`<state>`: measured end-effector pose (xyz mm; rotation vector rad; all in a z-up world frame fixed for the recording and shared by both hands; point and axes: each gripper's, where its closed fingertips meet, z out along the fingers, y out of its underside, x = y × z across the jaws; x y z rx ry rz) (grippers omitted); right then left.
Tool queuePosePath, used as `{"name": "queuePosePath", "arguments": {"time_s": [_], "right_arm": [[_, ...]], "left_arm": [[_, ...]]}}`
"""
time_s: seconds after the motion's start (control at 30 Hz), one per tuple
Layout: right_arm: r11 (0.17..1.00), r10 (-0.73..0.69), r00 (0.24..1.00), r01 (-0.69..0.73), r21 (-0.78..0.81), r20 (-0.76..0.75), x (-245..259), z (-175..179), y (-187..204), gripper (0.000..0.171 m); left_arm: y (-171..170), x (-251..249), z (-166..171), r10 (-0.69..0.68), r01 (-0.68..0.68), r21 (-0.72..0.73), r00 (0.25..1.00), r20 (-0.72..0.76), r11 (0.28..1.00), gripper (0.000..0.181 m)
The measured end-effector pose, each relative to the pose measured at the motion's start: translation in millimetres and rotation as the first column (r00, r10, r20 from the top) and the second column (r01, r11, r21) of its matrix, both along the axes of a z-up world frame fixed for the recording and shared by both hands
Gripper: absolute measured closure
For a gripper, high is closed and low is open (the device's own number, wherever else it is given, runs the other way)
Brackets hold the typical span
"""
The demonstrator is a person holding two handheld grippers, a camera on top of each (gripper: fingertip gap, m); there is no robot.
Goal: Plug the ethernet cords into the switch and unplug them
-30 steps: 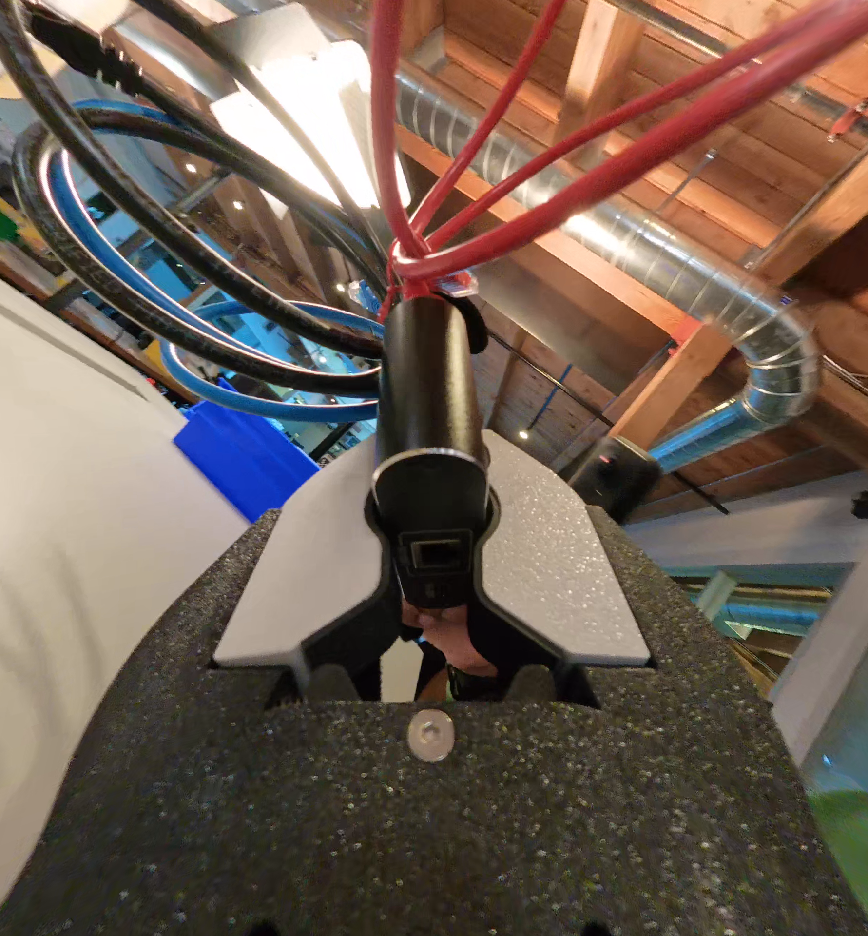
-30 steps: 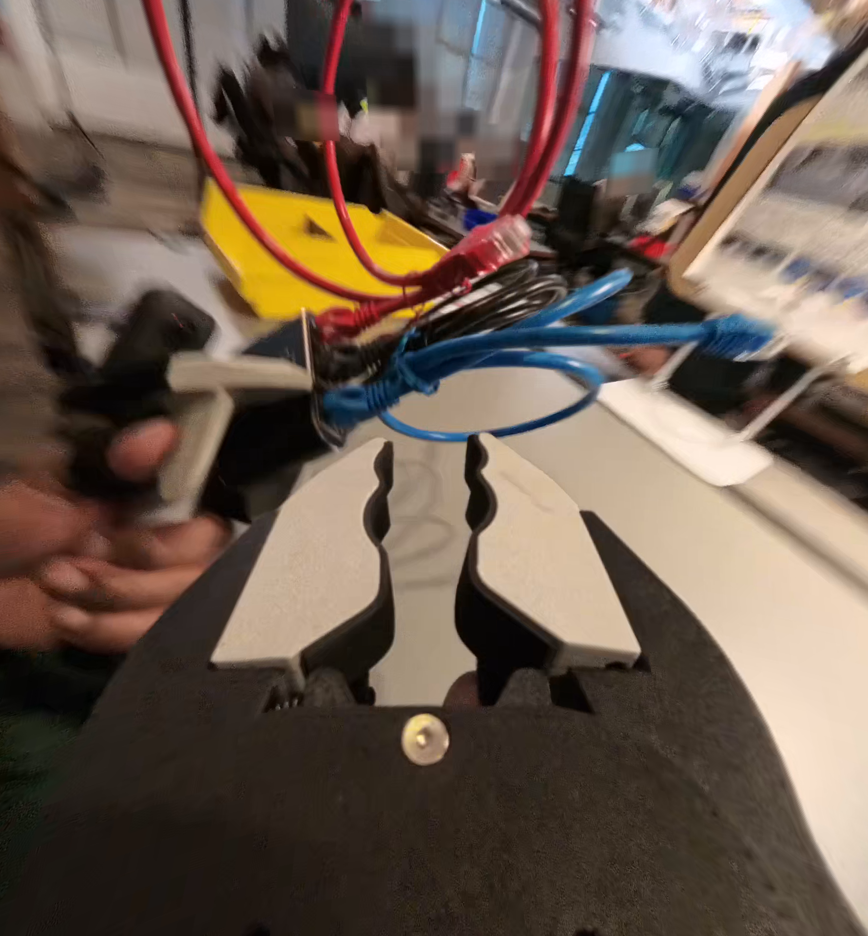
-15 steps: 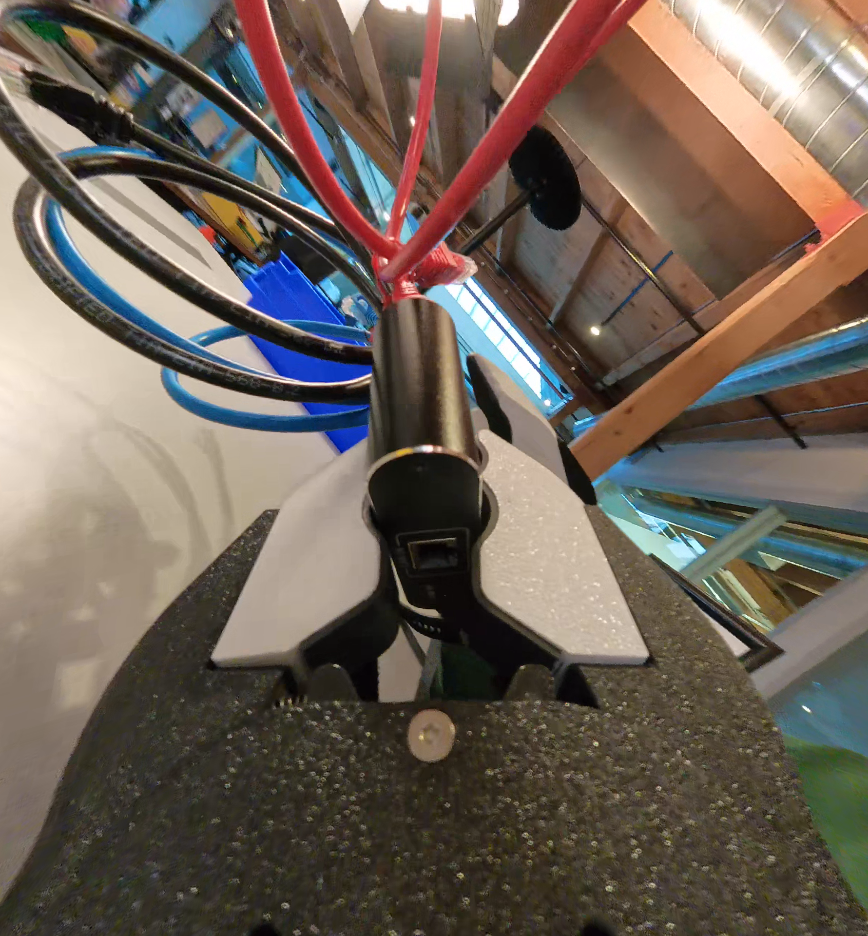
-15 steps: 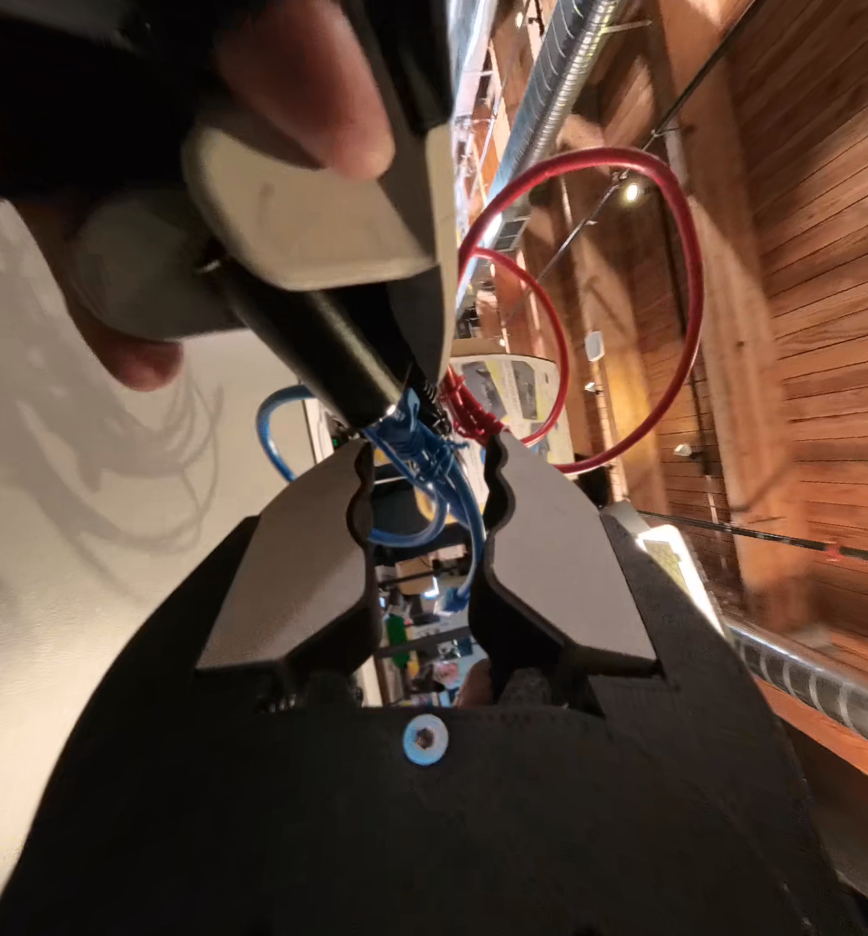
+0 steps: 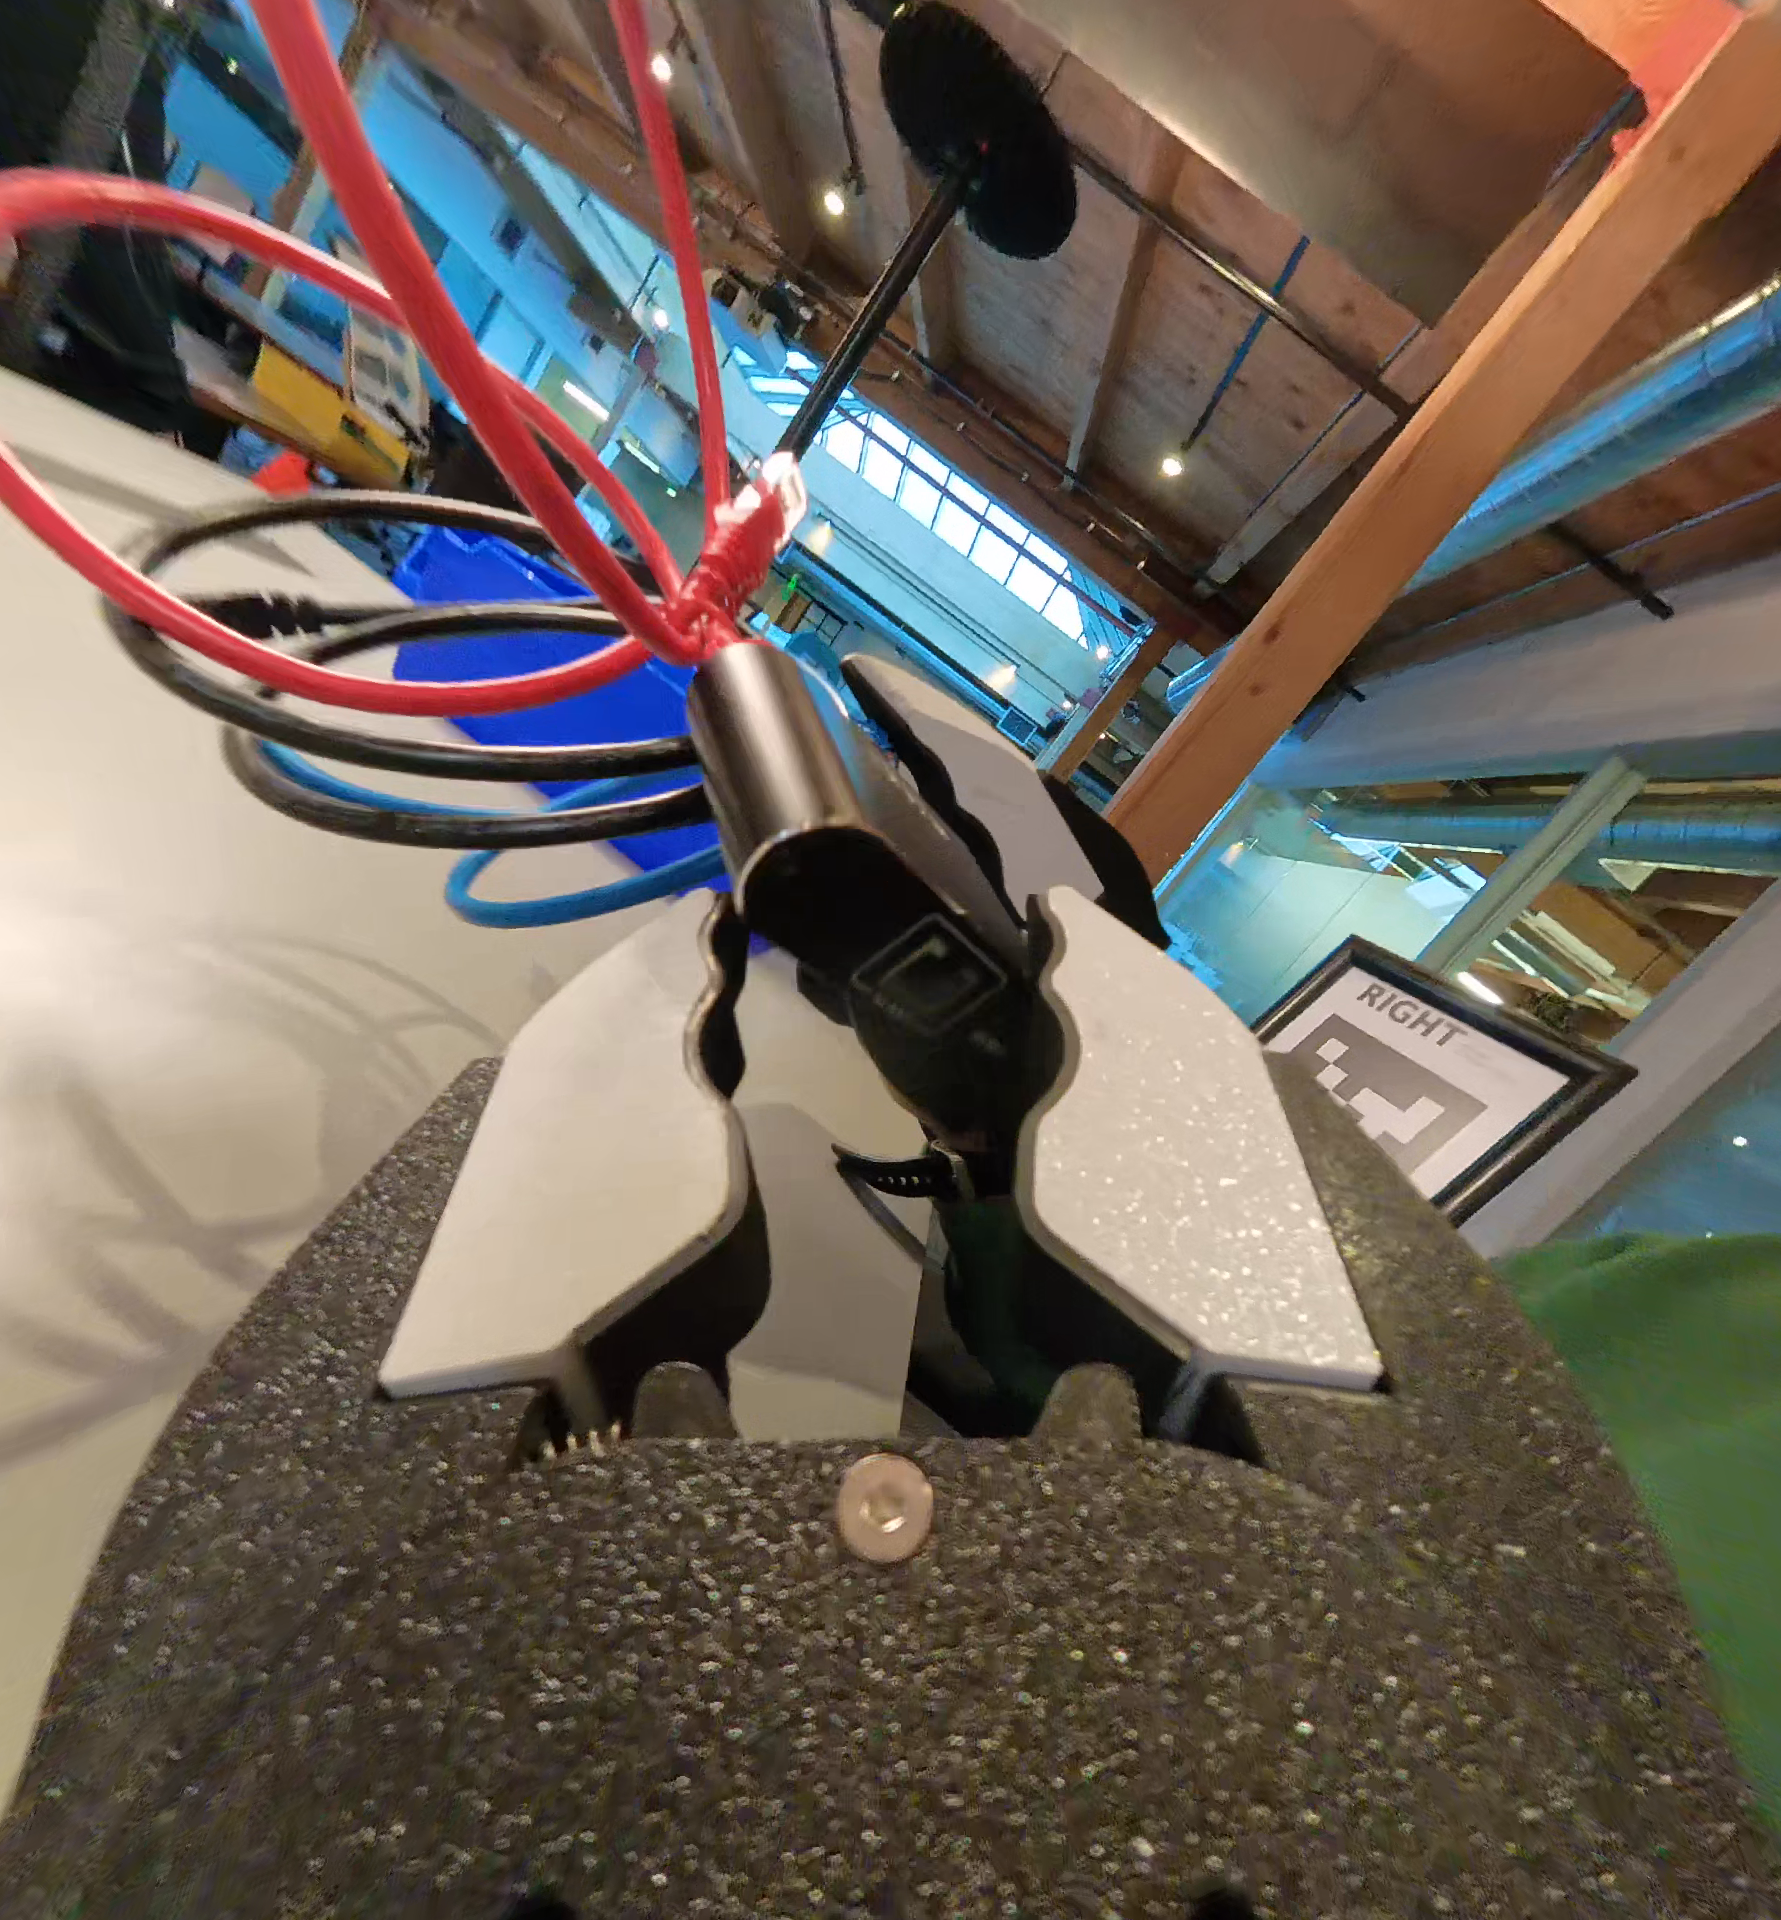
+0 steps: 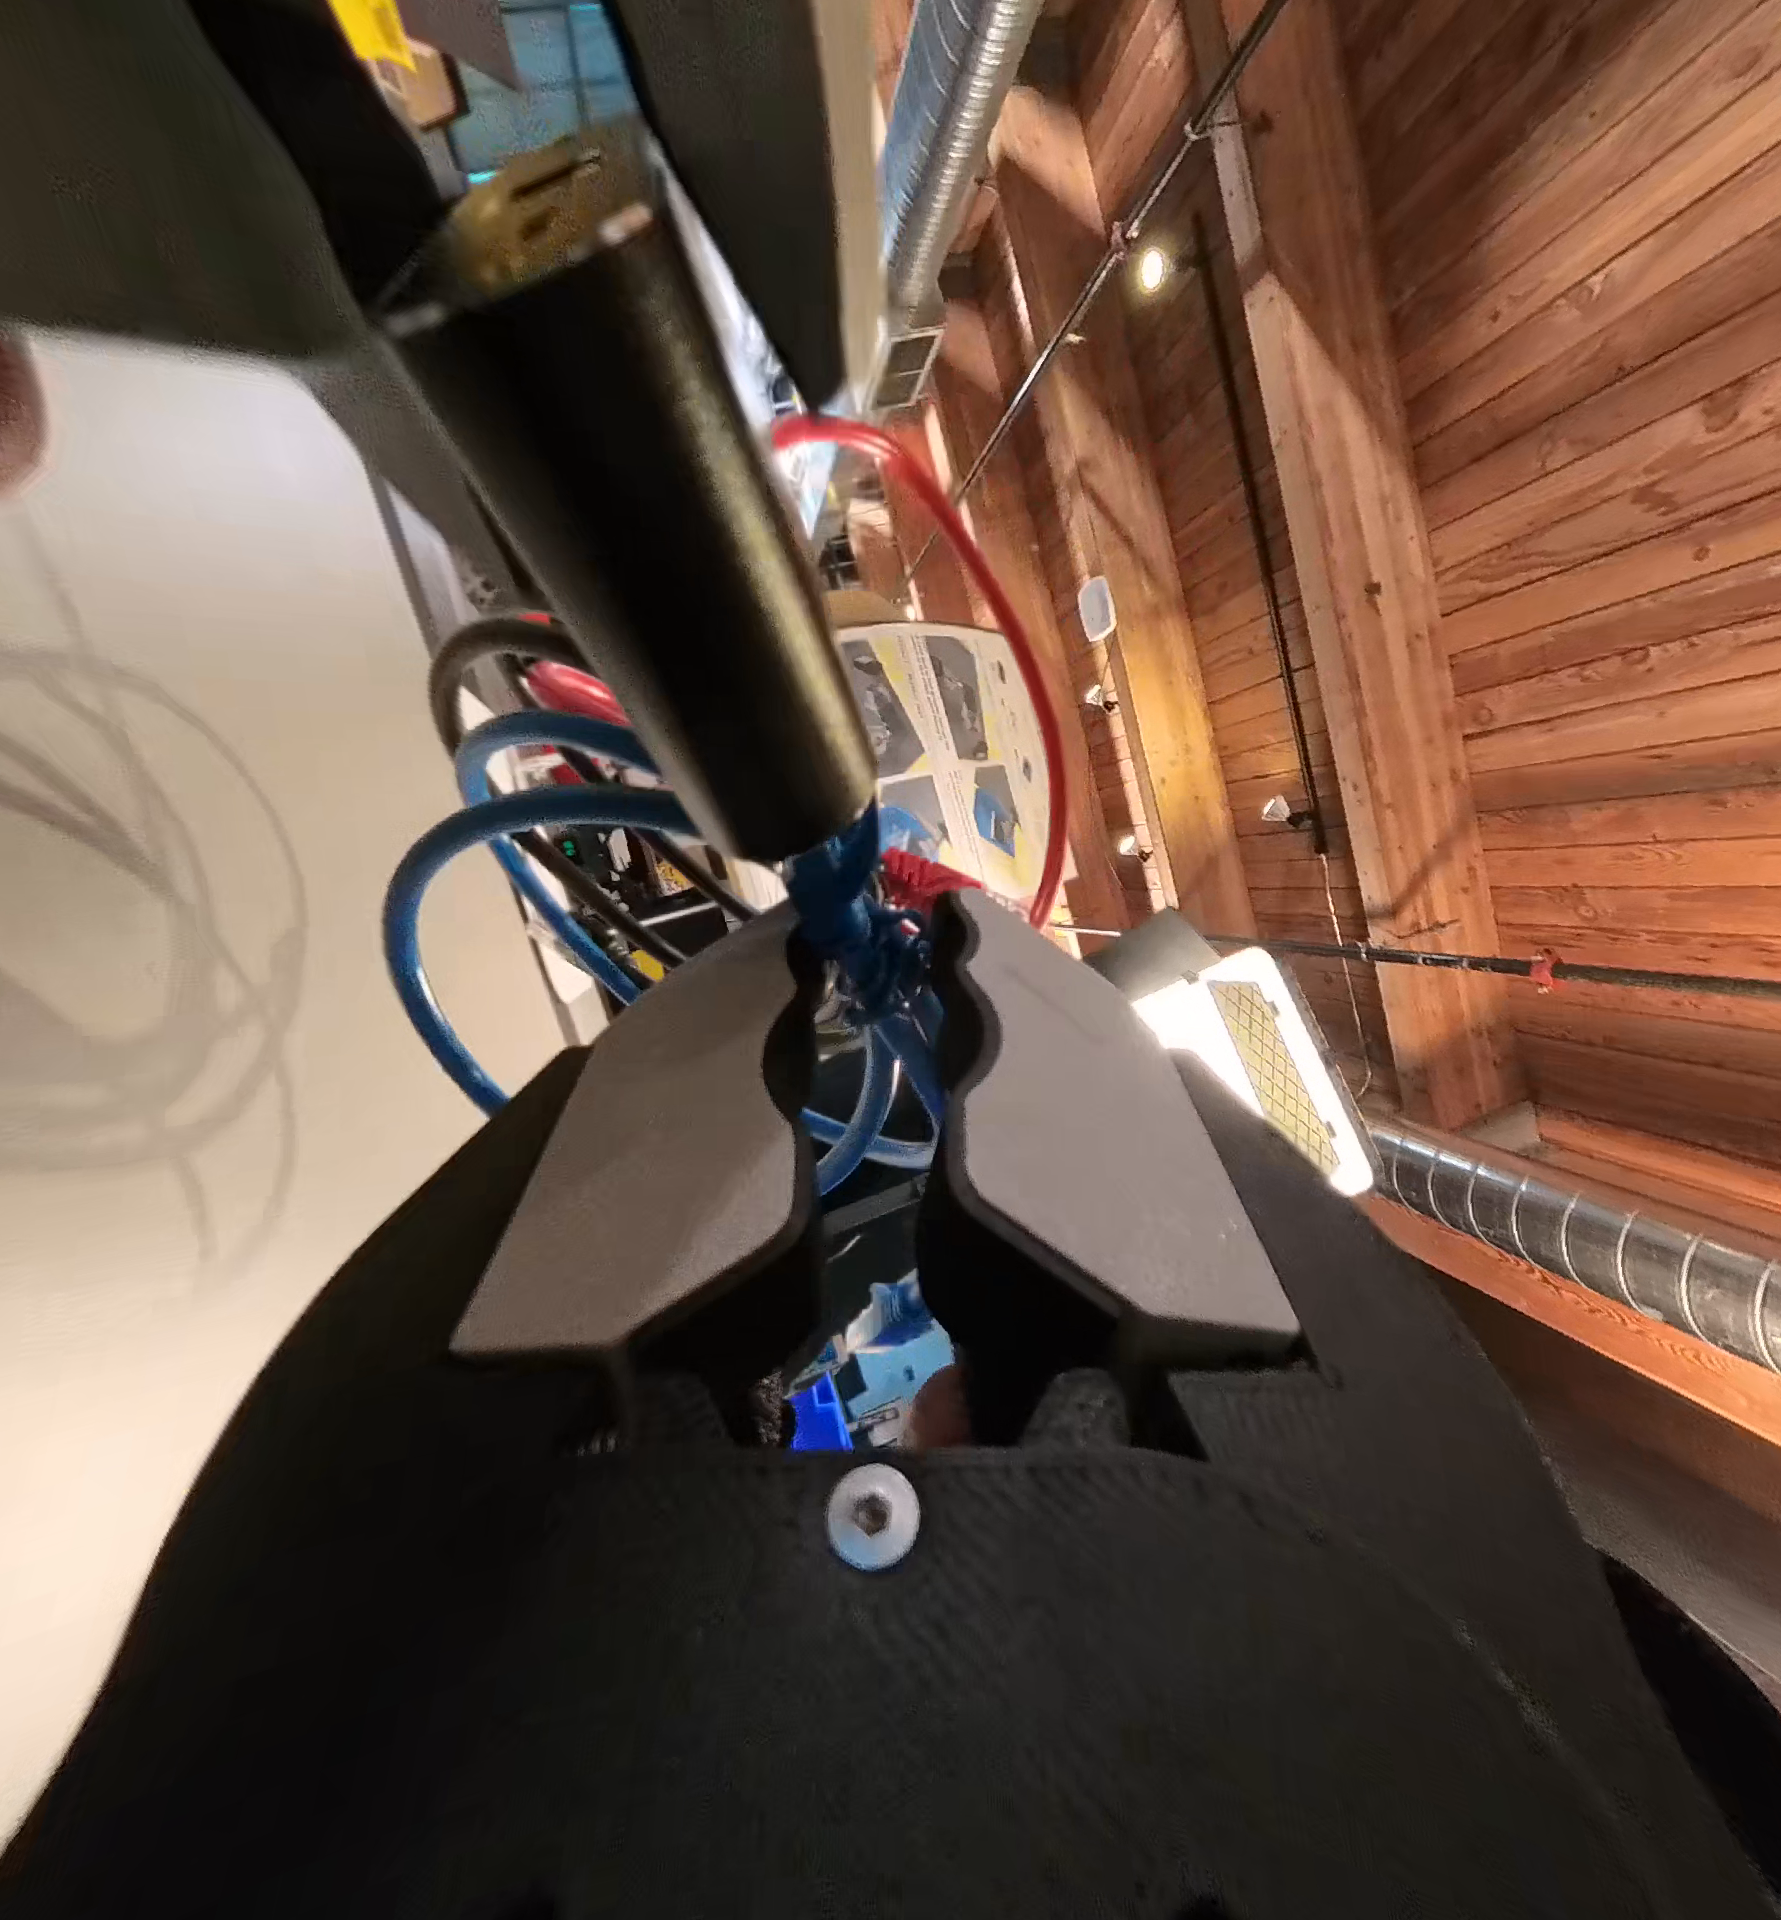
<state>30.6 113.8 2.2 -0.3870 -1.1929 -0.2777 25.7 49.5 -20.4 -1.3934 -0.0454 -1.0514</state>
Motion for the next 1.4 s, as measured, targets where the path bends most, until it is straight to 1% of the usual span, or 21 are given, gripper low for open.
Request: {"name": "queuePosePath", "arguments": {"time_s": [0.07,0.13,0.2,0.23,0.33,0.43,0.5,0.57,0.67,0.73,0.87,0.93,1.03,1.1,1.17,1.27,1.33,1.4], "right_arm": [[1.0,-0.011,1.0,0.011,-0.004,-0.025,7,7,6,0.152],[1.0,-0.023,0.998,0.023,-0.01,-0.05,15,15,12,0.152],[0.999,-0.039,0.996,0.038,-0.017,-0.077,24,24,19,0.152],[0.999,-0.044,0.995,0.041,-0.034,-0.088,28,28,24,0.152],[0.996,-0.078,0.986,0.07,-0.061,-0.147,49,48,41,0.153],[0.989,-0.129,0.96,0.107,-0.1,-0.247,85,83,63,0.152],[0.976,-0.186,0.939,0.142,-0.164,-0.291,112,104,84,0.152],[0.953,-0.265,0.919,0.204,-0.225,-0.293,137,115,111,0.152],[0.899,-0.424,0.86,0.359,-0.252,-0.285,174,124,160,0.152],[0.836,-0.536,0.808,0.468,-0.285,-0.246,193,117,201,0.152],[0.654,-0.722,0.69,0.653,-0.382,-0.055,213,75,278,0.152],[0.554,-0.749,0.655,0.699,-0.452,0.094,211,42,305,0.152],[0.382,-0.711,0.623,0.732,-0.564,0.326,201,-13,329,0.151],[0.291,-0.666,0.623,0.724,-0.626,0.411,194,-39,336,0.15],[0.244,-0.656,0.628,0.703,-0.668,0.42,189,-43,339,0.15],[0.131,-0.585,0.651,0.664,-0.736,0.483,183,-50,335,0.147],[0.09,-0.535,0.696,0.61,-0.788,0.478,177,-50,337,0.141],[0.022,-0.471,0.761,0.516,-0.856,0.447,170,-54,336,0.133]], "left_arm": [[-6,-9,7,0.019,-0.017,0.054,0.999,-0.03,0.998,0.127],[-9,-21,9,0.077,-0.069,0.104,0.995,-0.069,0.992,0.128],[-6,-36,3,0.151,-0.137,0.121,0.982,-0.111,0.983,0.13],[-5,-43,1,0.17,-0.161,0.111,0.982,-0.081,0.981,0.13],[-6,-56,5,0.159,-0.161,0.112,0.987,0.024,0.981,0.136],[-5,-59,3,0.166,-0.169,0.104,0.985,0.036,0.98,0.138],[-4,-55,2,0.167,-0.168,0.1,0.986,0.011,0.981,0.138],[-3,-53,1,0.167,-0.165,0.096,0.986,-0.008,0.982,0.139],[-2,-52,1,0.166,-0.164,0.093,0.986,-0.006,0.982,0.139],[-2,-53,0,0.165,-0.165,0.089,0.986,-0.001,0.982,0.139],[-1,-52,0,0.164,-0.163,0.088,0.987,-0.002,0.983,0.14],[-1,-52,0,0.16,-0.159,0.085,0.987,-0.004,0.984,0.14],[-1,-52,0,0.157,-0.156,0.085,0.988,-0.002,0.984,0.14],[-1,-52,0,0.155,-0.155,0.087,0.988,0.002,0.984,0.141],[-1,-52,0,0.155,-0.155,0.09,0.988,0.003,0.984,0.141],[-2,-52,1,0.153,-0.153,0.092,0.988,0.002,0.984,0.141],[-2,-51,1,0.153,-0.152,0.095,0.988,0.001,0.984,0.141],[-3,-51,2,0.154,-0.153,0.1,0.988,0.001,0.983,0.141]]}}
